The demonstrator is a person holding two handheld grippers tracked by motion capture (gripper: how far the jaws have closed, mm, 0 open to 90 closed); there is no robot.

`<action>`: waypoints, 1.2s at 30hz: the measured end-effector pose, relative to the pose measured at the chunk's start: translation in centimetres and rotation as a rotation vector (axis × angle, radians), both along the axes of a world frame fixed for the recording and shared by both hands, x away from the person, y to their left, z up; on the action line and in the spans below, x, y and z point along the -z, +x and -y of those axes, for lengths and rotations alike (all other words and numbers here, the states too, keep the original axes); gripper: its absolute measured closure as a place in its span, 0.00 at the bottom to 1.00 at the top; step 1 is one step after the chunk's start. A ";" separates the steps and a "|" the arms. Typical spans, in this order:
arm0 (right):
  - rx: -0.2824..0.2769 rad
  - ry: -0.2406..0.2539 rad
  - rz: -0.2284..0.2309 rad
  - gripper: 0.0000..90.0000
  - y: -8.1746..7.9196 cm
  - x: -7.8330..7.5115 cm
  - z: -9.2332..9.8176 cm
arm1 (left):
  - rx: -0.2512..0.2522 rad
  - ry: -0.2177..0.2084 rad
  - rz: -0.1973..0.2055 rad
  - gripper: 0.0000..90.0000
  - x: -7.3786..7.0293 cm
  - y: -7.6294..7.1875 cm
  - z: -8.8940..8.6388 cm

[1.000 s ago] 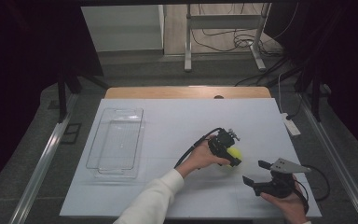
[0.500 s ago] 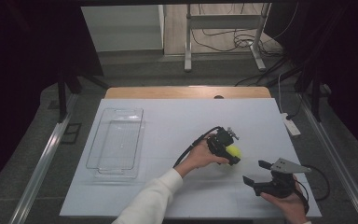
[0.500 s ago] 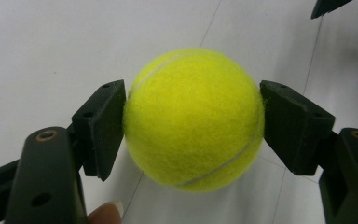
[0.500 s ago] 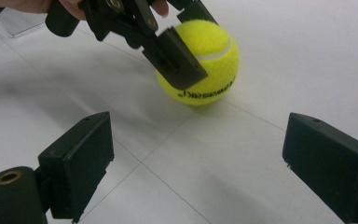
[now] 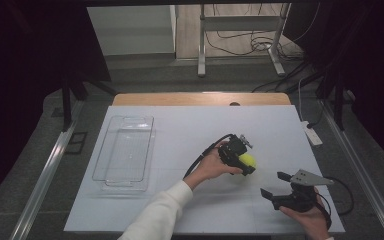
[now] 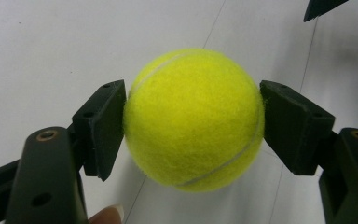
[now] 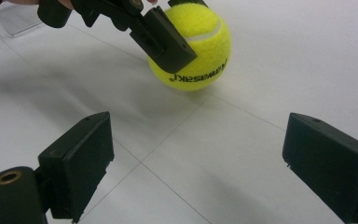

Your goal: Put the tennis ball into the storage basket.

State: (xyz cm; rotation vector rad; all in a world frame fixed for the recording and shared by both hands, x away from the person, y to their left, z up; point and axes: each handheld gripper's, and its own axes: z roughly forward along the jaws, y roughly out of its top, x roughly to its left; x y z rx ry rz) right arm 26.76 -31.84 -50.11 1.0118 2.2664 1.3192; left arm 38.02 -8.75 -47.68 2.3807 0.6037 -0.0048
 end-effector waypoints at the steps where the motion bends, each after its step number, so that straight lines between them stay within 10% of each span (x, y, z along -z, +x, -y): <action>1: 0.000 0.000 0.000 0.10 0.0 0.0 0.0 | 0.000 0.000 0.000 0.30 0.0 0.0 0.0; 36: 0.005 -0.008 -0.003 0.10 0.0 0.1 0.0 | -0.033 -0.066 0.046 0.30 -1.7 -0.9 -4.4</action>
